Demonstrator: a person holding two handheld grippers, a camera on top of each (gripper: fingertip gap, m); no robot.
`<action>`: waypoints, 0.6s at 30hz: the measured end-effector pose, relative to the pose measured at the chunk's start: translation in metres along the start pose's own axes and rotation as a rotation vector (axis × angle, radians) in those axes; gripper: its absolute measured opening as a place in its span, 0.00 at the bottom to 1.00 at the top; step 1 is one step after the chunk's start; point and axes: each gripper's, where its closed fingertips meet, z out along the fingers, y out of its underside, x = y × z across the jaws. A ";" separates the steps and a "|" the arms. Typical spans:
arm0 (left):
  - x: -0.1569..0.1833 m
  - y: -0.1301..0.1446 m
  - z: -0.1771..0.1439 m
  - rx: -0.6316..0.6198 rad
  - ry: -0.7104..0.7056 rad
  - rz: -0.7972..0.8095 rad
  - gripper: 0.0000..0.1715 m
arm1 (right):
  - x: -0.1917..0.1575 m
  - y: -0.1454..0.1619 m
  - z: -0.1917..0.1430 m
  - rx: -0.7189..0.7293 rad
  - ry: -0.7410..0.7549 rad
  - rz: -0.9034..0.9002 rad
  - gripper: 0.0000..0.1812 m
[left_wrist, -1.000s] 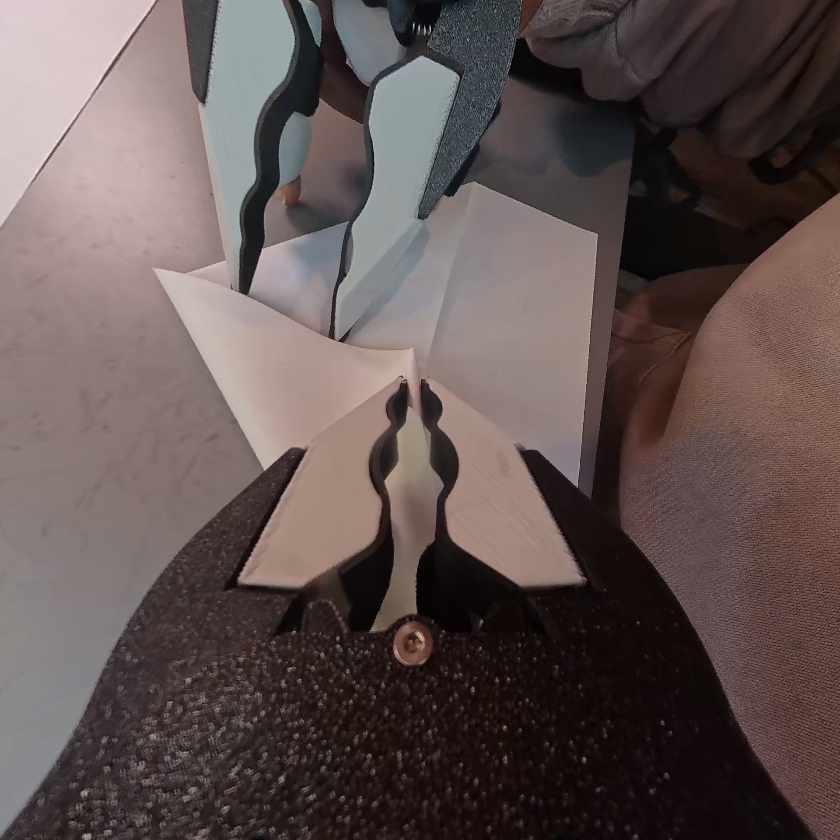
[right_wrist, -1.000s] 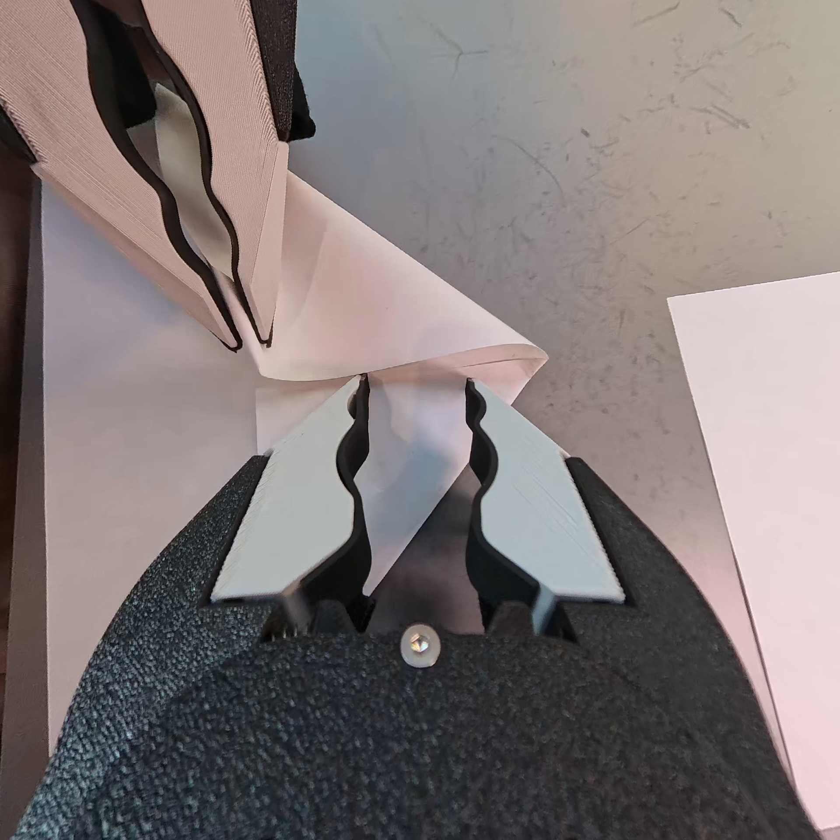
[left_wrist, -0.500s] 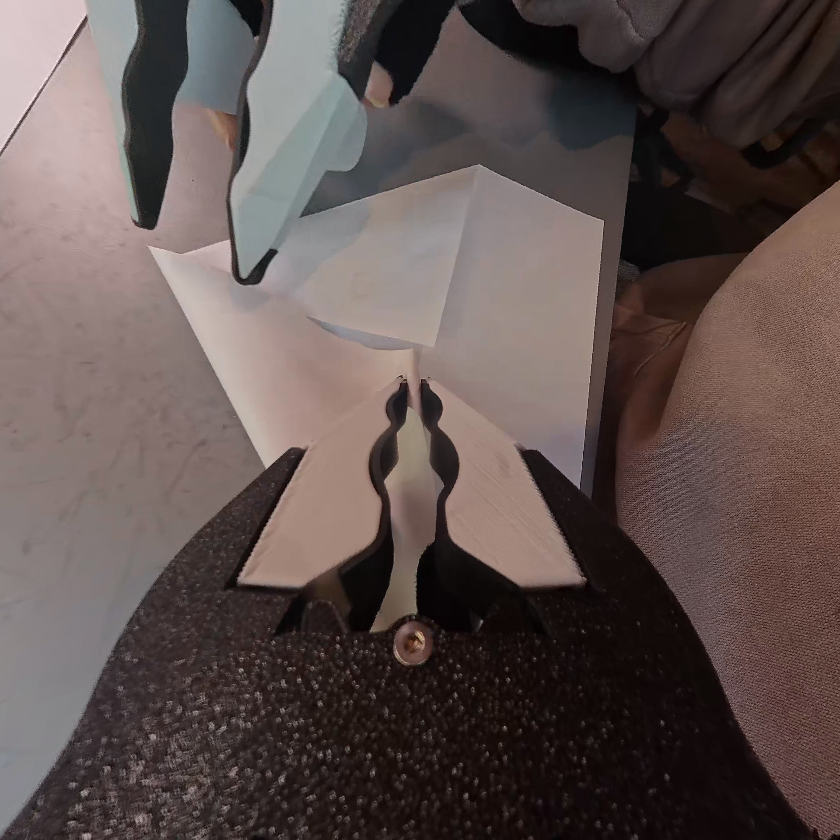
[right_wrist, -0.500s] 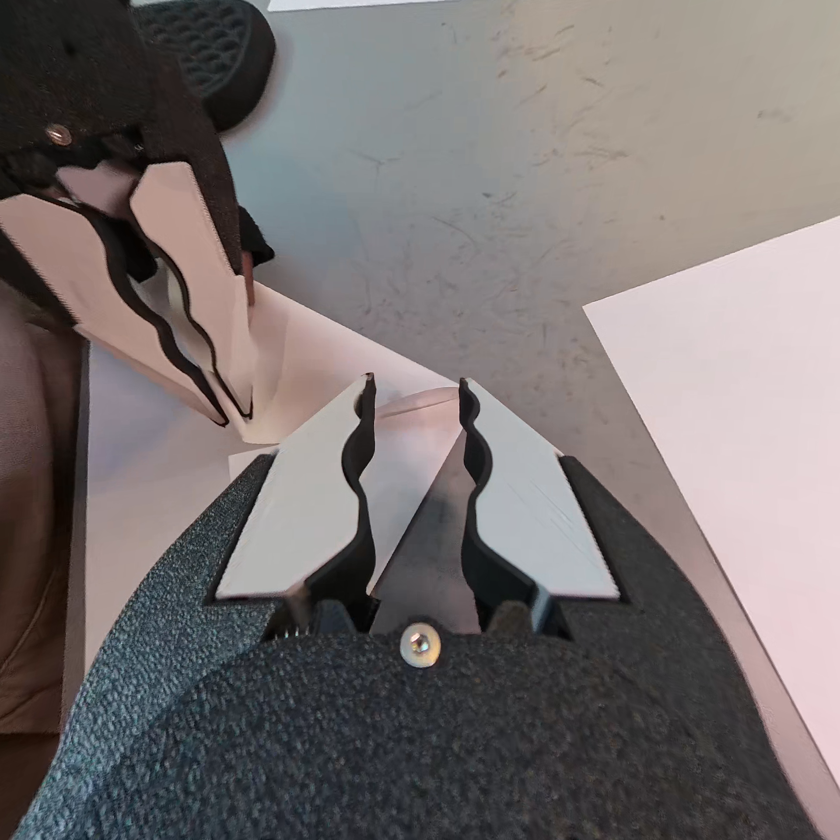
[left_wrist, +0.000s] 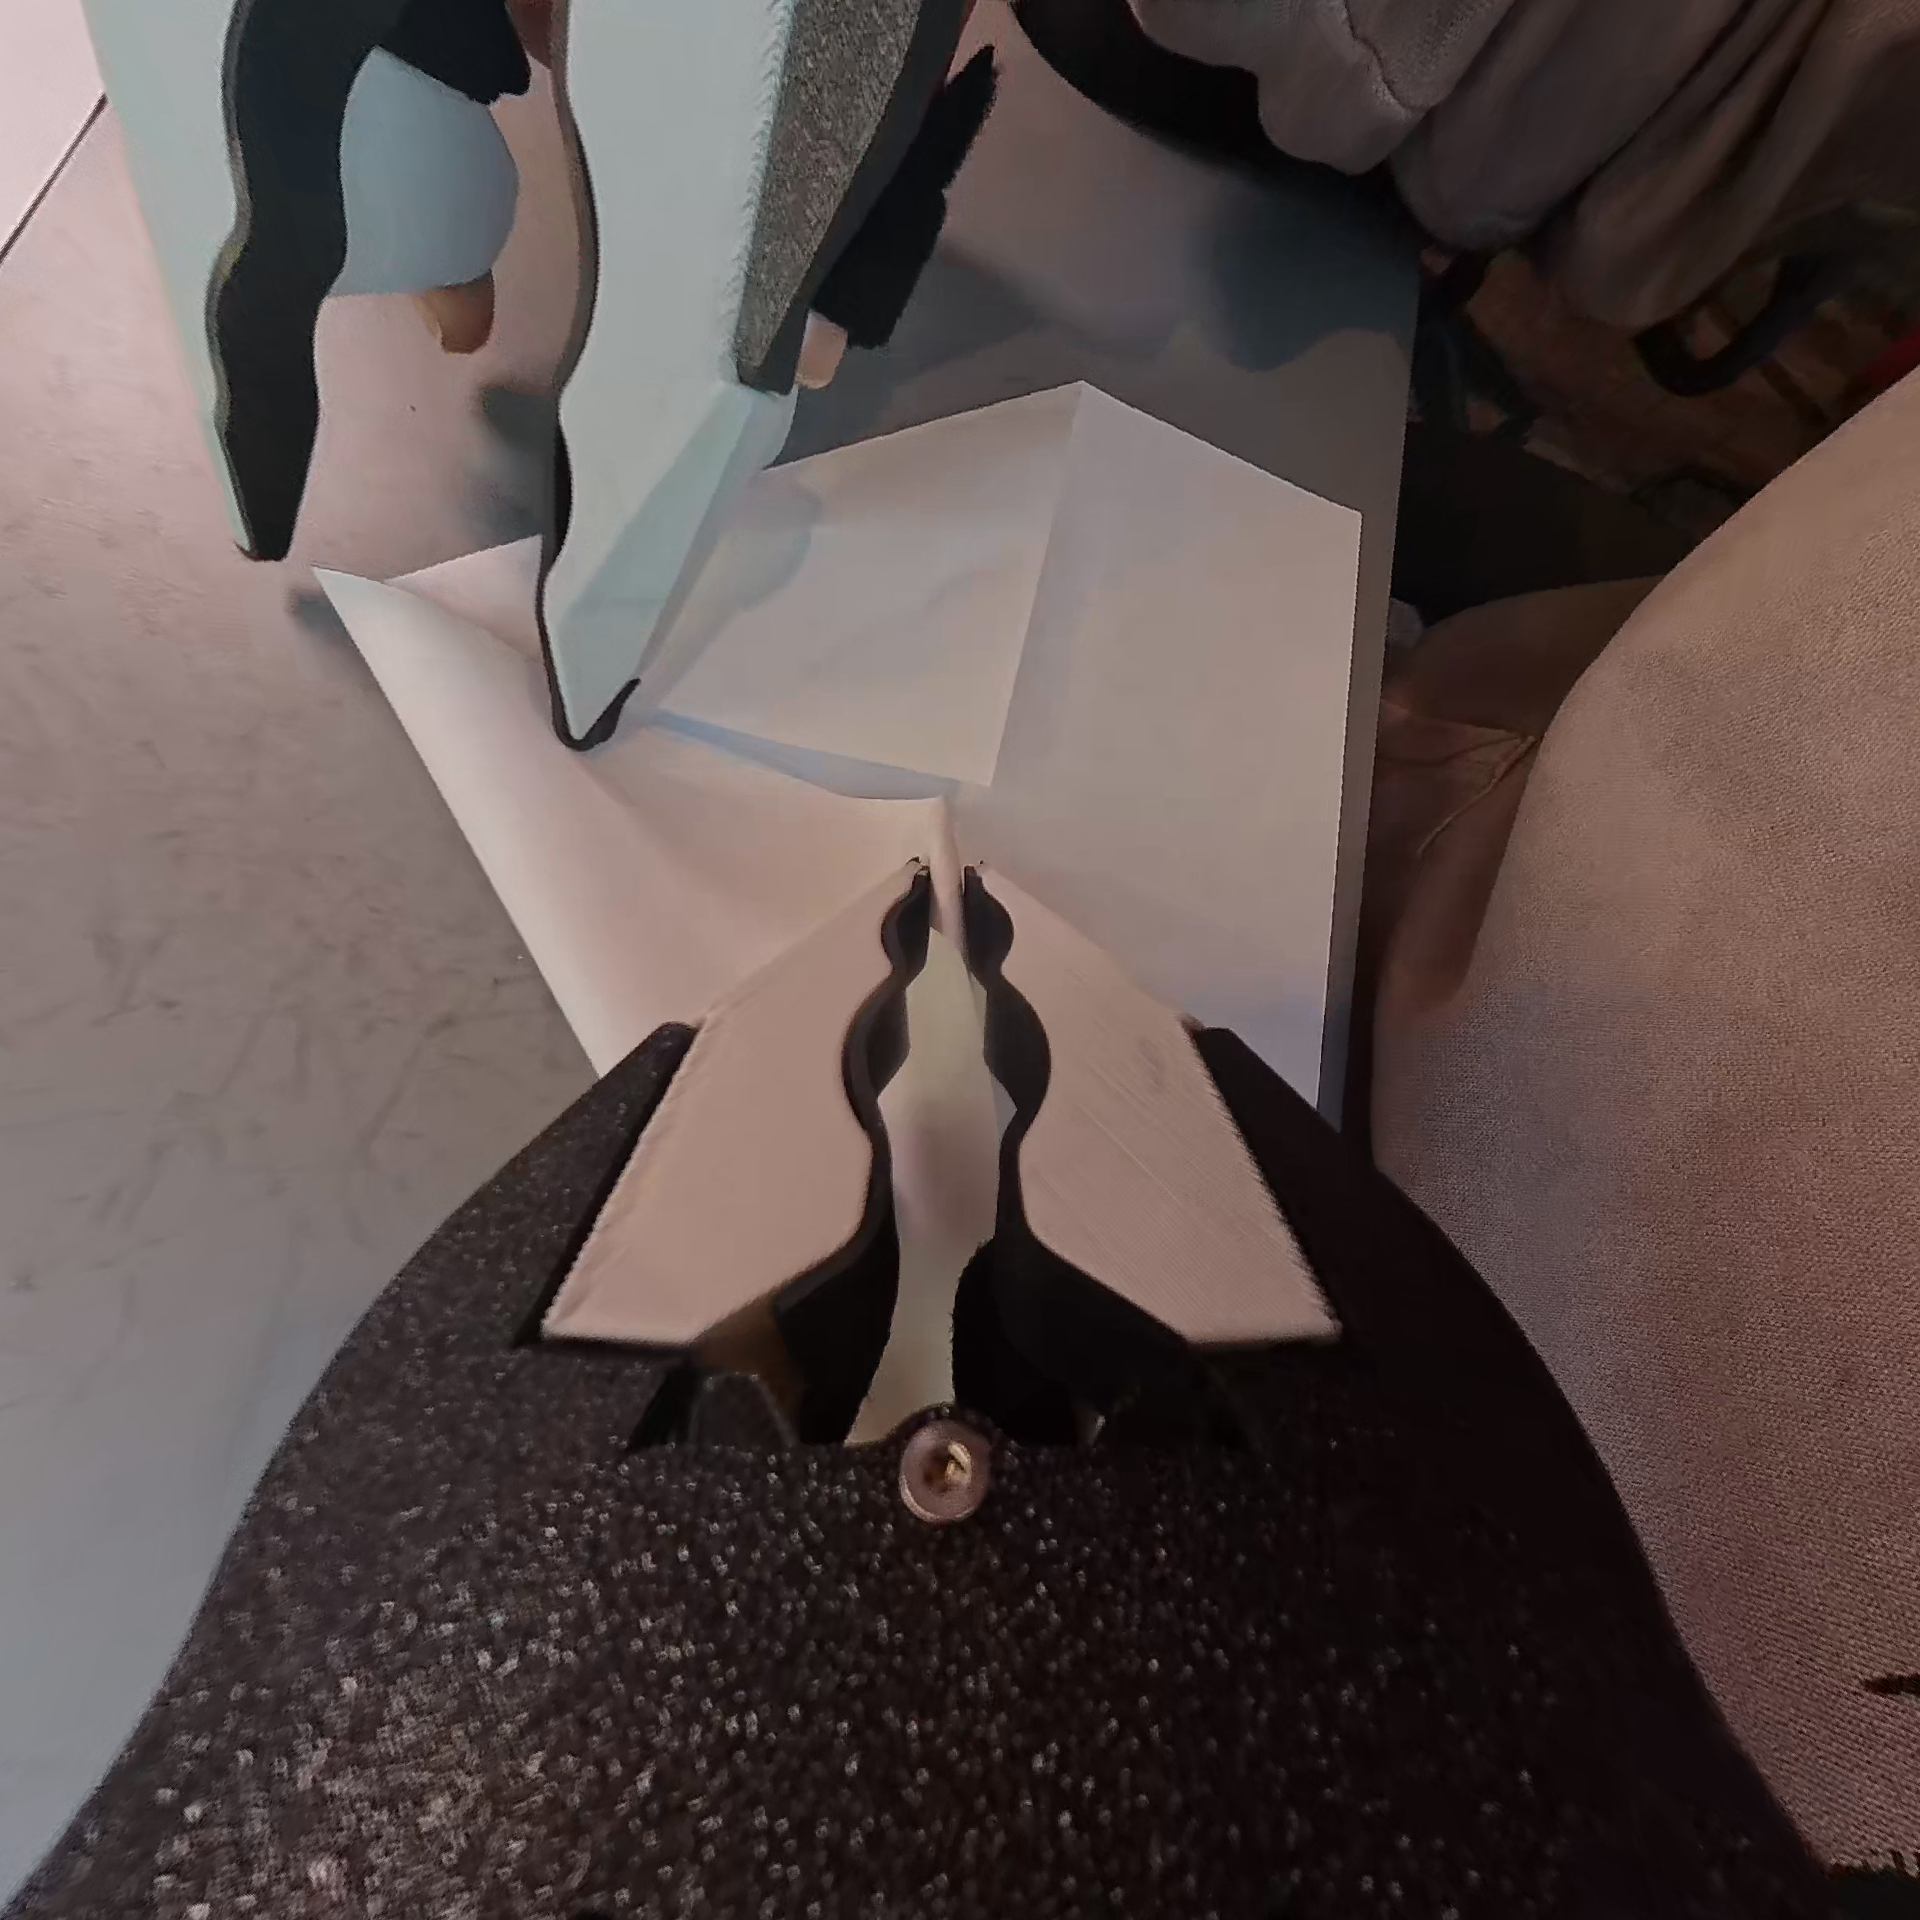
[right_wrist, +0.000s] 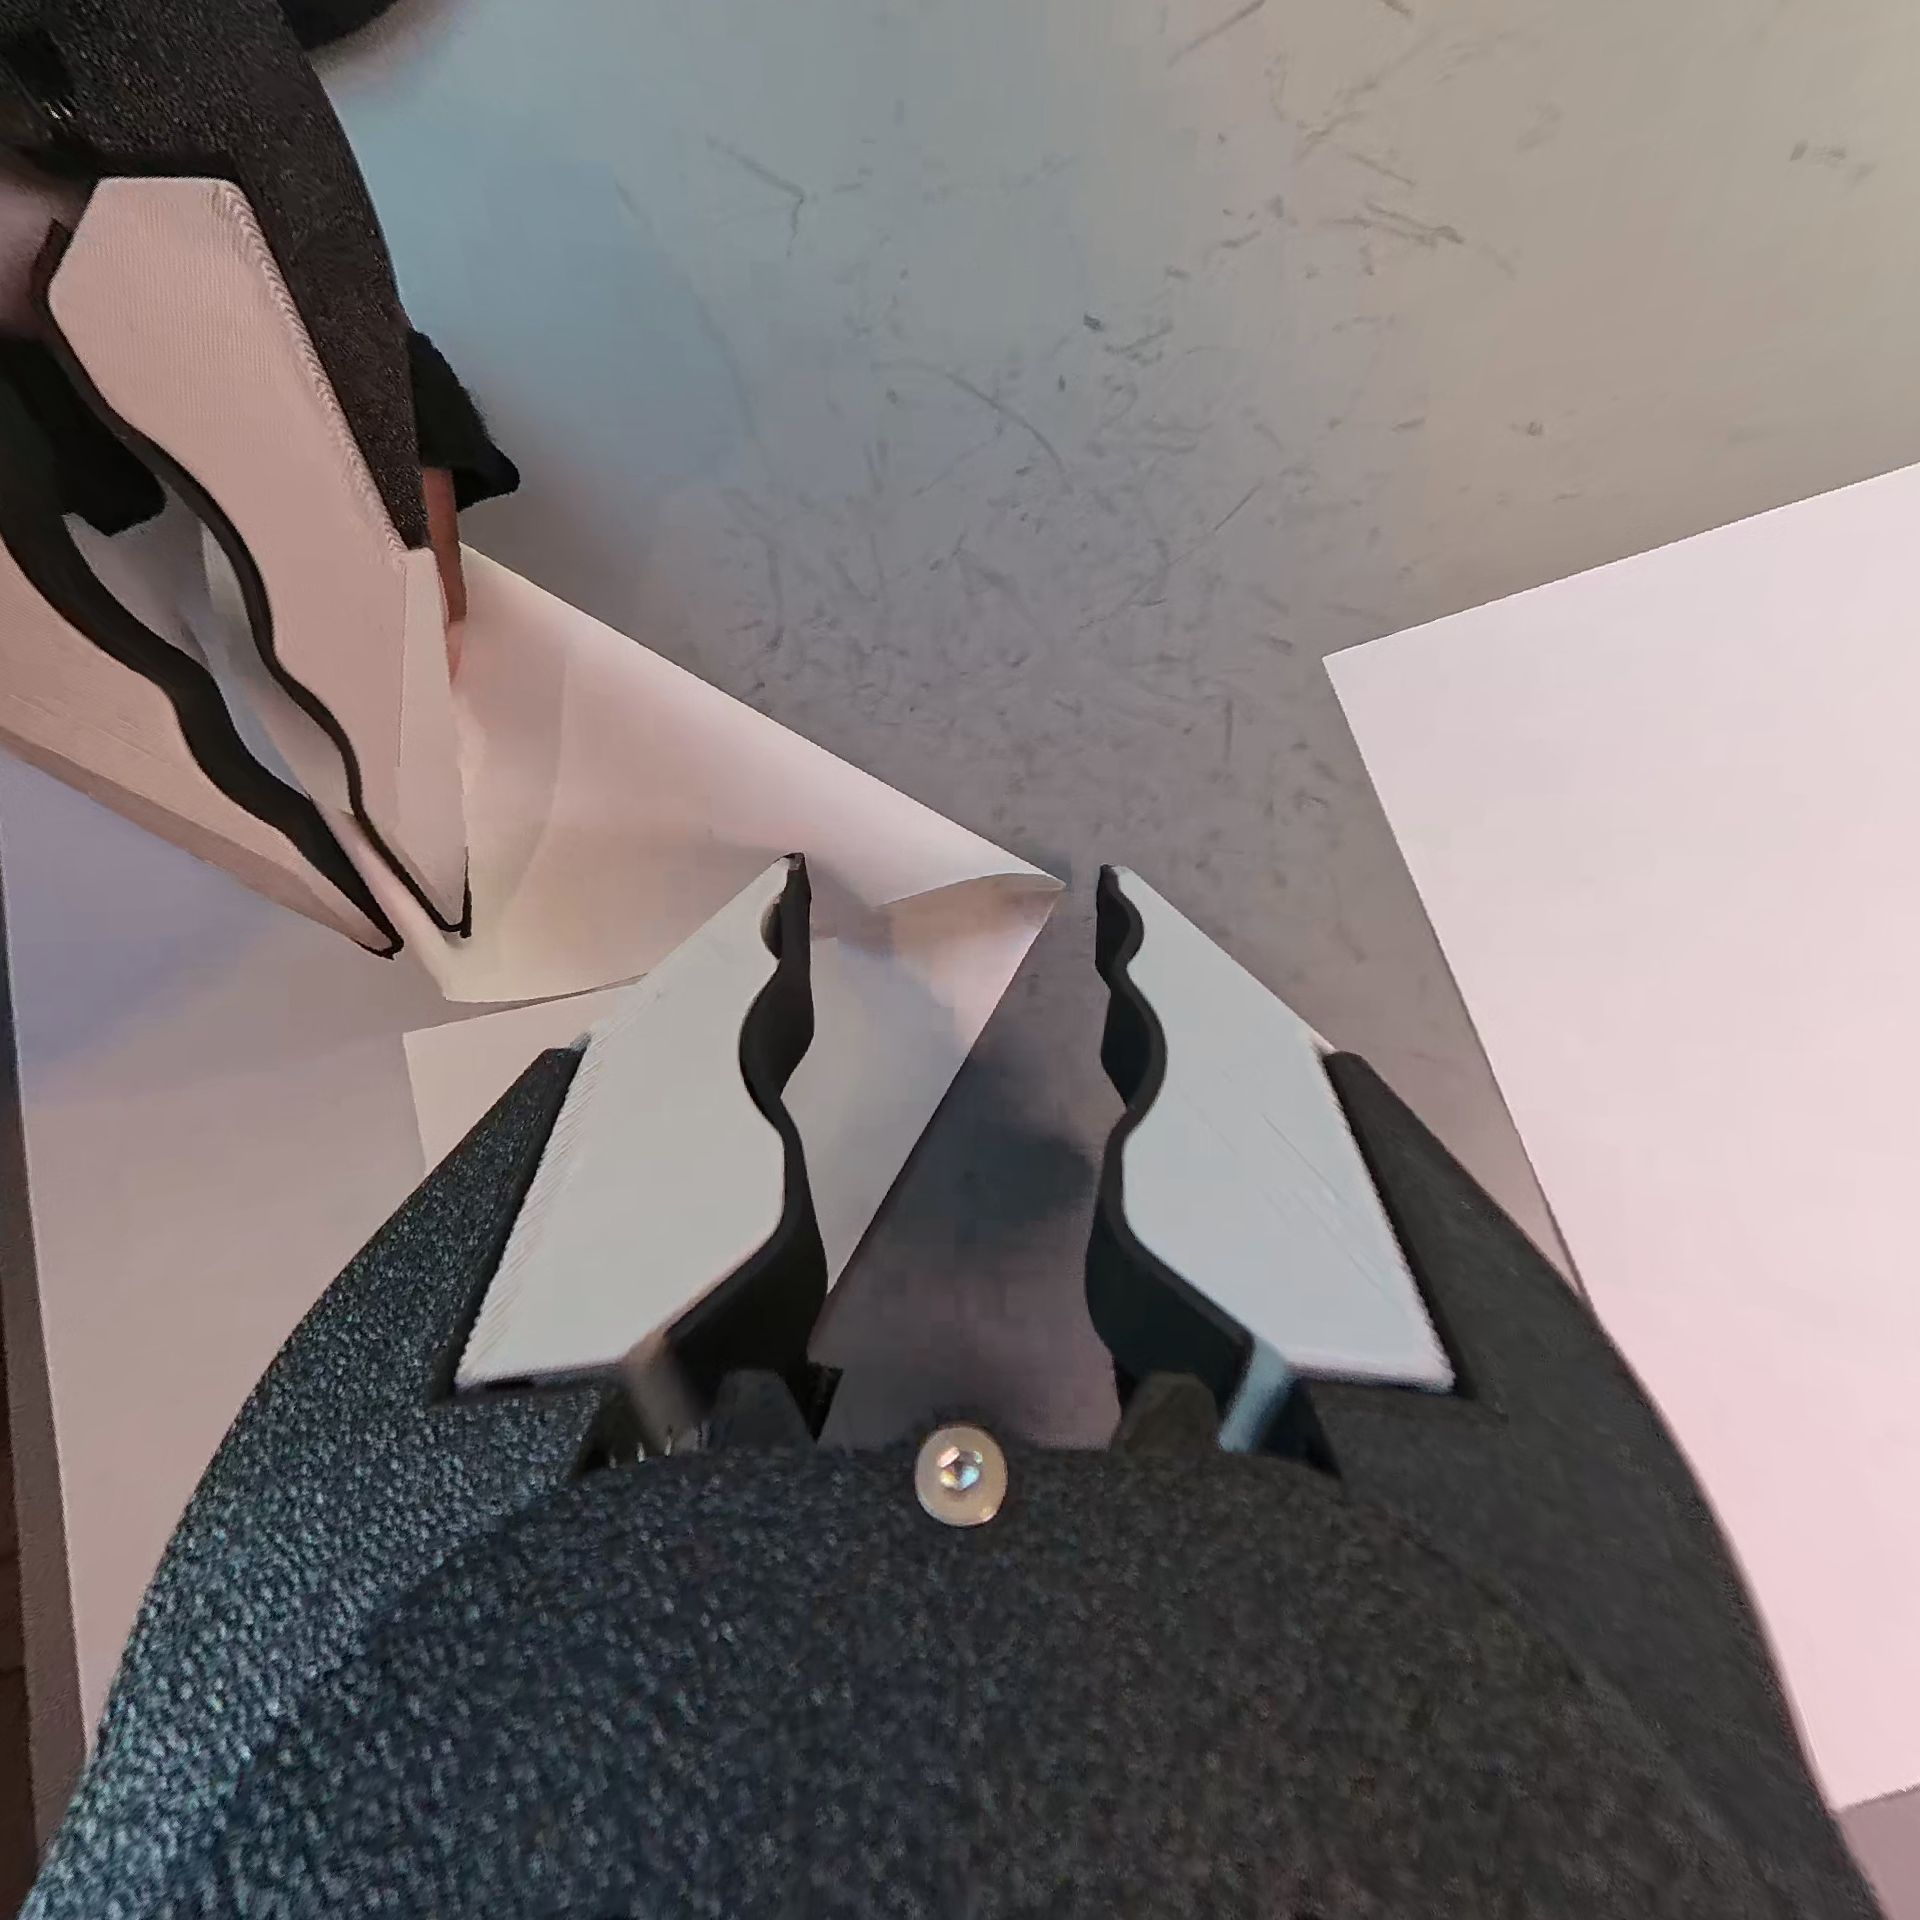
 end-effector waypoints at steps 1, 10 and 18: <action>0.000 0.000 -0.001 0.004 0.000 -0.003 0.03 | 0.000 -0.003 -0.004 0.021 0.005 0.005 0.28; -0.001 0.000 -0.001 0.010 0.006 -0.007 0.03 | -0.001 0.001 0.005 -0.019 0.006 0.064 0.22; -0.001 0.001 0.000 0.013 0.011 -0.007 0.03 | -0.002 0.002 0.006 -0.030 0.005 0.060 0.23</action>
